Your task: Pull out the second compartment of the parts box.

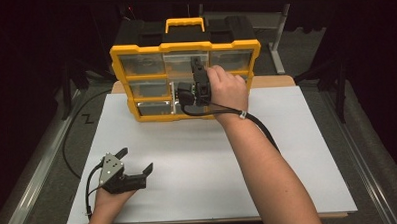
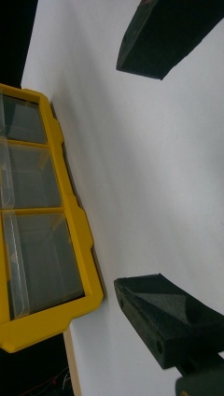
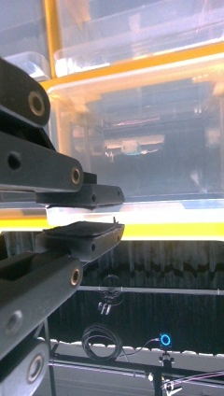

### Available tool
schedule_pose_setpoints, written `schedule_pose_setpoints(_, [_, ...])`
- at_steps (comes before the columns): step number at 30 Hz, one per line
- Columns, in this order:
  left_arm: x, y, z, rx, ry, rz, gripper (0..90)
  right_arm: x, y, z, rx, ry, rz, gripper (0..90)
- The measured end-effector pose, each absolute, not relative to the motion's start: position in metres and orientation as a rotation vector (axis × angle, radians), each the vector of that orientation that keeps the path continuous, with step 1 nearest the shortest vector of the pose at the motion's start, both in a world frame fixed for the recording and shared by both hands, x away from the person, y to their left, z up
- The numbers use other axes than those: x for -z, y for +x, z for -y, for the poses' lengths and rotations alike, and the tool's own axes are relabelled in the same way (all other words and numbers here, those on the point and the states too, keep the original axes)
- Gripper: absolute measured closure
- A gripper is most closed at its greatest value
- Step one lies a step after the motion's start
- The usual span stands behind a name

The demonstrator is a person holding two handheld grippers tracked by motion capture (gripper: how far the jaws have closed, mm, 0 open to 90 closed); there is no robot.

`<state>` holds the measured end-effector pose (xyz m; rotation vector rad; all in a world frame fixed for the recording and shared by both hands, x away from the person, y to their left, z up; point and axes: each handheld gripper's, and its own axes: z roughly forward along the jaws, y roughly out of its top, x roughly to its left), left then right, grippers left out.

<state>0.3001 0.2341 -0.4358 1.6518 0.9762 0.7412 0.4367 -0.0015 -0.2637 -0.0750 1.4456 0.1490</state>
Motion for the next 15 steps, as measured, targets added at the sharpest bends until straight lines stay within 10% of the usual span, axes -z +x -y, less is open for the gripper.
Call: schedule_pose_setpoints(15, [0.436,0.300,-0.233,-0.744,1.662,-0.968,0.8,0.268,0.406,0.008,-0.149,-0.128,-1.428,81.2])
